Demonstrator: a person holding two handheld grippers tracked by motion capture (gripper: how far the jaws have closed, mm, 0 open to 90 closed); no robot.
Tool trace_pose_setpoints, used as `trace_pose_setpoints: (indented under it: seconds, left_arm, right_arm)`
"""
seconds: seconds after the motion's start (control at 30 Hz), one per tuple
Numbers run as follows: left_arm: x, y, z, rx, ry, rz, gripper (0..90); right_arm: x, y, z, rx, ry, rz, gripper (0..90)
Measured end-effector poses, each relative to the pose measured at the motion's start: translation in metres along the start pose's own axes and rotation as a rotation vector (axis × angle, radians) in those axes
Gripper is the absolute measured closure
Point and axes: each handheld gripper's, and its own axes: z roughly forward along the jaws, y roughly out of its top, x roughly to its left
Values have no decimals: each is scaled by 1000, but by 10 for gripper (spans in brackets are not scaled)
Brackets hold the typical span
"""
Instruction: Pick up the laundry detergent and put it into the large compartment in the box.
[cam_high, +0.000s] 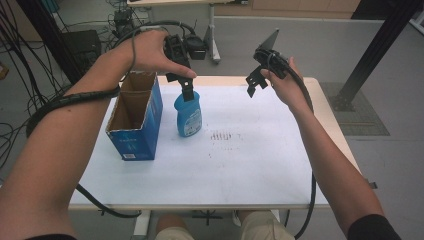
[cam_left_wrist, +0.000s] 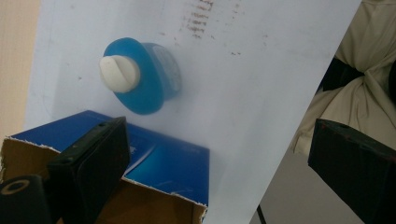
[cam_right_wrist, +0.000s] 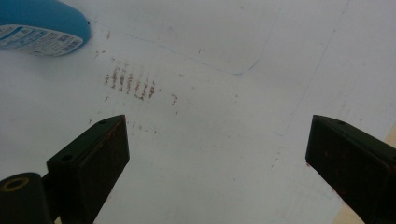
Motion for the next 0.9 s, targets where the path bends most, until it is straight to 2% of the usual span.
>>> trace_pose_setpoints:
  seconds: [0.9]
  left_arm:
    - [2, -1, 1, -6, -2, -8, 62]
  right_arm:
    - [4, -2, -3, -2, -3, -10, 59]
